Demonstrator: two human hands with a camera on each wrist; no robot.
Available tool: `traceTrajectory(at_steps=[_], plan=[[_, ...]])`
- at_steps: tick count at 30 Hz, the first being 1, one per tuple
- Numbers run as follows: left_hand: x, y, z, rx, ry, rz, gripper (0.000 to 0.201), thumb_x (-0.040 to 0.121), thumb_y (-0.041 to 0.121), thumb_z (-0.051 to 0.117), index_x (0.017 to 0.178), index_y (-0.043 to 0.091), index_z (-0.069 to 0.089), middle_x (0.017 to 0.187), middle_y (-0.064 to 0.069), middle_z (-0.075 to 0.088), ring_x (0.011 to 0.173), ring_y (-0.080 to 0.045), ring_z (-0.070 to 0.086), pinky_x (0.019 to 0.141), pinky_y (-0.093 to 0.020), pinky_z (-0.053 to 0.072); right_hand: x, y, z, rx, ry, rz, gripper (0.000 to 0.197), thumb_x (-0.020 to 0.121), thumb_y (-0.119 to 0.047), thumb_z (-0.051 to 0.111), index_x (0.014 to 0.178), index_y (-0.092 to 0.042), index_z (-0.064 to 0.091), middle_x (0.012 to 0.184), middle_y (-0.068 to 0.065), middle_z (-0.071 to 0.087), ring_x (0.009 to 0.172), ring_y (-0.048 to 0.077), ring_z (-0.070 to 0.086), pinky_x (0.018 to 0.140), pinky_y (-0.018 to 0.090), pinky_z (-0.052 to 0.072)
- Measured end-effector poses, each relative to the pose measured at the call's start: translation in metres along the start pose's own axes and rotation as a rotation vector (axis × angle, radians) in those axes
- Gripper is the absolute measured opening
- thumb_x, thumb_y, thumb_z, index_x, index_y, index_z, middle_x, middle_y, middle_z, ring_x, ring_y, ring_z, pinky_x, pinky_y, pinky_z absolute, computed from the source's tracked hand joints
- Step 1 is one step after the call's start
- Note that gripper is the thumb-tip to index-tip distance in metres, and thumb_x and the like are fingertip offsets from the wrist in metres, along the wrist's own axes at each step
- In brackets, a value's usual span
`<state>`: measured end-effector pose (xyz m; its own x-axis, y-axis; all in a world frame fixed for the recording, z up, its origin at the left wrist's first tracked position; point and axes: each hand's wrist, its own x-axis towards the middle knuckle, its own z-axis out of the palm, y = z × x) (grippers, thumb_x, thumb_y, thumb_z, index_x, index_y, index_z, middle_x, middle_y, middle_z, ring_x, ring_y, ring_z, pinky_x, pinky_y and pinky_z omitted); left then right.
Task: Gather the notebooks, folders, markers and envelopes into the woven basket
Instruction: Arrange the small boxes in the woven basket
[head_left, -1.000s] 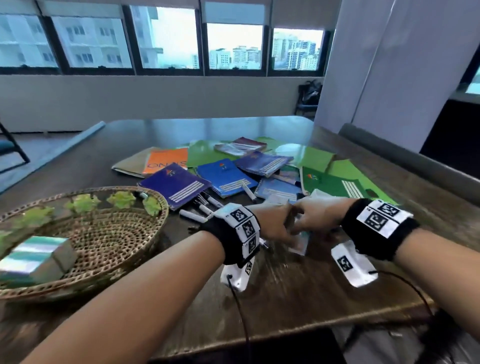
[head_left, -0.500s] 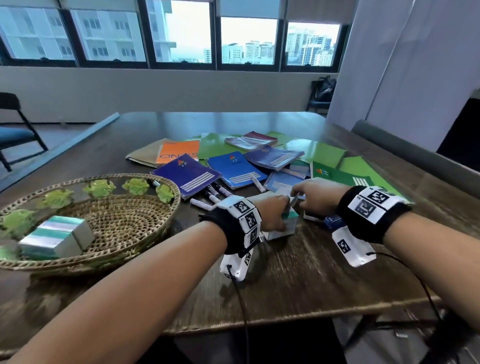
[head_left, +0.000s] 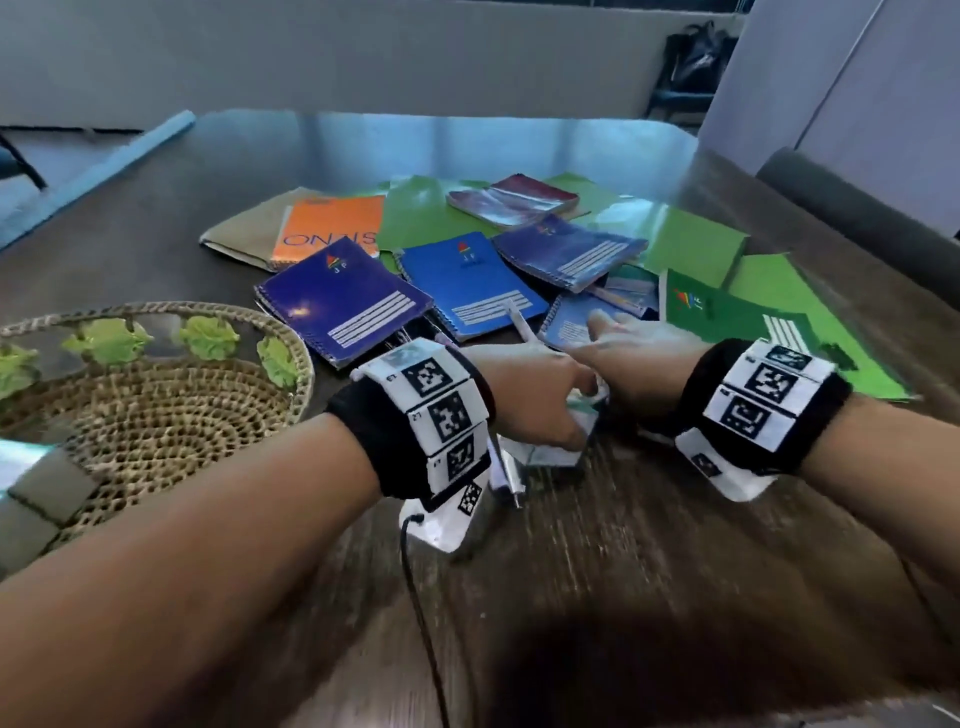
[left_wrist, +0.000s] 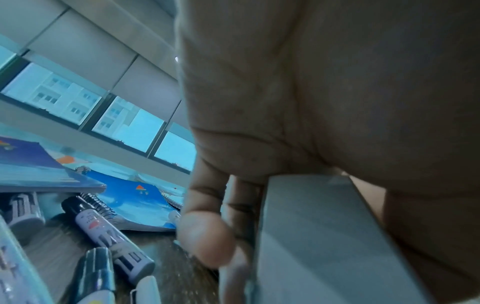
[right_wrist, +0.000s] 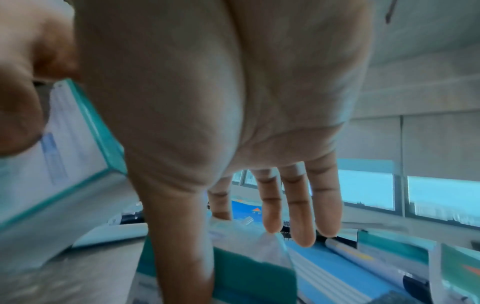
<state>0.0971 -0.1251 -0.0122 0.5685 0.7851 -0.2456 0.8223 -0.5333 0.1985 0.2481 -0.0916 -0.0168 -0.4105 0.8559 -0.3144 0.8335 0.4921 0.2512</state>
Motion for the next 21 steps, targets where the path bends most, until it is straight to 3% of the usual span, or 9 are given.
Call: traceTrajectory(at_steps=[3, 6, 8, 10, 13, 16, 18, 21], plan=[[0.006, -0.01, -0.015, -0.078, -0.058, -0.023, 0.043, 0.089, 0.043, 0.06, 0.13, 0.031, 0.054, 0.103, 0.001, 0.055, 0.087, -0.018, 0.049, 0.073, -0.027, 0.038, 0.009, 0.008, -0.007, 0.046, -0.09, -0.033, 0.067, 0.078, -0.064, 0.068, 0.133, -0.037, 0.041, 0.114, 0.002, 0.041, 0.11, 0.027, 0.051, 0.086, 0.04, 0.05], [0.002, -0.019, -0.029, -0.147, -0.101, -0.053, 0.045, 0.088, 0.047, 0.06, 0.131, 0.037, 0.055, 0.106, 0.003, 0.058, 0.091, -0.019, 0.056, 0.078, -0.03, 0.048, 0.011, 0.009, -0.019, 0.119, -0.165, -0.062, 0.065, 0.076, -0.053, 0.073, 0.132, -0.033, 0.045, 0.125, -0.001, 0.055, 0.109, 0.022, 0.056, 0.089, 0.038, 0.051], [-0.005, -0.024, -0.041, -0.187, -0.132, -0.072, 0.045, 0.086, 0.046, 0.061, 0.13, 0.04, 0.055, 0.113, 0.002, 0.061, 0.093, -0.02, 0.058, 0.082, -0.034, 0.053, 0.009, 0.011, -0.025, 0.183, -0.186, -0.051, 0.053, 0.079, -0.049, 0.073, 0.119, -0.027, 0.047, 0.12, 0.0, 0.06, 0.102, 0.022, 0.056, 0.082, 0.034, 0.048], [-0.014, -0.029, -0.057, -0.217, -0.143, -0.093, 0.046, 0.086, 0.045, 0.062, 0.131, 0.04, 0.052, 0.109, 0.005, 0.062, 0.087, -0.016, 0.057, 0.075, -0.03, 0.049, 0.006, 0.013, -0.038, 0.255, -0.19, -0.042, 0.049, 0.081, -0.053, 0.07, 0.108, -0.024, 0.043, 0.109, -0.001, 0.058, 0.091, 0.024, 0.052, 0.076, 0.033, 0.043], [-0.03, -0.033, -0.076, -0.26, -0.129, -0.156, 0.05, 0.087, 0.043, 0.064, 0.133, 0.035, 0.046, 0.091, 0.011, 0.056, 0.073, -0.008, 0.051, 0.06, -0.025, 0.038, 0.0, 0.01, -0.058, 0.375, -0.217, -0.072, 0.055, 0.082, -0.056, 0.069, 0.119, -0.024, 0.044, 0.103, -0.003, 0.052, 0.088, 0.022, 0.049, 0.074, 0.032, 0.038], [-0.047, -0.034, -0.09, -0.284, -0.168, -0.245, 0.051, 0.087, 0.04, 0.065, 0.134, 0.033, 0.045, 0.105, 0.002, 0.059, 0.083, -0.015, 0.055, 0.063, -0.027, 0.044, -0.004, 0.004, -0.078, 0.453, -0.226, -0.121, 0.054, 0.082, -0.05, 0.07, 0.122, -0.023, 0.046, 0.108, 0.002, 0.061, 0.091, 0.022, 0.054, 0.078, 0.035, 0.046], [-0.067, -0.034, -0.103, -0.333, -0.181, -0.315, 0.05, 0.087, 0.04, 0.065, 0.133, 0.035, 0.046, 0.104, 0.004, 0.06, 0.078, -0.01, 0.056, 0.068, -0.03, 0.048, -0.007, -0.003, -0.096, 0.485, -0.232, -0.147, 0.055, 0.082, -0.052, 0.07, 0.119, -0.021, 0.044, 0.108, 0.005, 0.062, 0.092, 0.025, 0.057, 0.079, 0.038, 0.049], [-0.105, -0.037, -0.117, -0.44, -0.145, -0.41, 0.051, 0.088, 0.039, 0.064, 0.134, 0.043, 0.044, 0.096, 0.011, 0.058, 0.072, 0.0, 0.054, 0.07, -0.026, 0.045, -0.015, -0.016, -0.123, 0.523, -0.241, -0.174, 0.058, 0.082, -0.059, 0.068, 0.115, -0.021, 0.039, 0.098, 0.0, 0.056, 0.087, 0.025, 0.058, 0.071, 0.036, 0.046]])
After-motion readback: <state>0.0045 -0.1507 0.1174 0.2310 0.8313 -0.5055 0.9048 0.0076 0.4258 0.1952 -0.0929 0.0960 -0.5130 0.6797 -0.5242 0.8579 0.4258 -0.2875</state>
